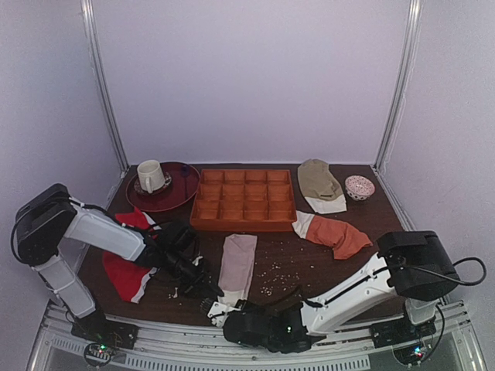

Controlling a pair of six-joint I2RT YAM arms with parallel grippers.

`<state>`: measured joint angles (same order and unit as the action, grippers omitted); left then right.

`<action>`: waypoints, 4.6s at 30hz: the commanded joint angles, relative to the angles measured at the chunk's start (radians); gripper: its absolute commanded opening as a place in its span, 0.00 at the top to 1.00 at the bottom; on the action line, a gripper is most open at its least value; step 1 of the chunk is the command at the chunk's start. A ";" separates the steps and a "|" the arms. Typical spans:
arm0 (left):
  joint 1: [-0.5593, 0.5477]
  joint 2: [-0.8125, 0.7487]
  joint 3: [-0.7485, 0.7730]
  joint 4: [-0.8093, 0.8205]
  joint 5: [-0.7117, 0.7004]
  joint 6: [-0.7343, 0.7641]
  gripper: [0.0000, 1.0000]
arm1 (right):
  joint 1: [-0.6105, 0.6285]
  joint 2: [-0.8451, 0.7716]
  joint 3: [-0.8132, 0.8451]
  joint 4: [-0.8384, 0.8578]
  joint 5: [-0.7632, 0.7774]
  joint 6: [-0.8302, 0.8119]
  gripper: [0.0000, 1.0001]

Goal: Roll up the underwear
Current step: Roll the underwear at the center of the board.

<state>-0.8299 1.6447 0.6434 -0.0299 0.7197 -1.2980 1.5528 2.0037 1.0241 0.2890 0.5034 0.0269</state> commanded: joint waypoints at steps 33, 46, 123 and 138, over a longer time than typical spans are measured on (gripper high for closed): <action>0.121 -0.396 -0.036 -0.397 -0.210 0.219 0.57 | -0.256 -0.027 0.337 -0.520 -0.628 -0.147 1.00; 0.122 -0.301 0.024 -0.383 -0.204 0.351 0.60 | -0.340 0.017 0.420 -0.568 -0.775 -0.144 1.00; 0.202 -0.028 -0.011 -0.170 -0.183 0.568 0.69 | -0.596 0.322 0.679 -0.642 -1.302 0.025 1.00; 0.204 -0.077 -0.036 -0.194 -0.207 0.529 1.00 | -0.597 0.240 0.618 -0.582 -1.215 0.052 0.84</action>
<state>-0.6338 1.5925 0.6422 -0.1757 0.5793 -0.7460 0.9611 2.3165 1.6859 -0.3187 -0.7689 0.0624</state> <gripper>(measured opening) 0.017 0.140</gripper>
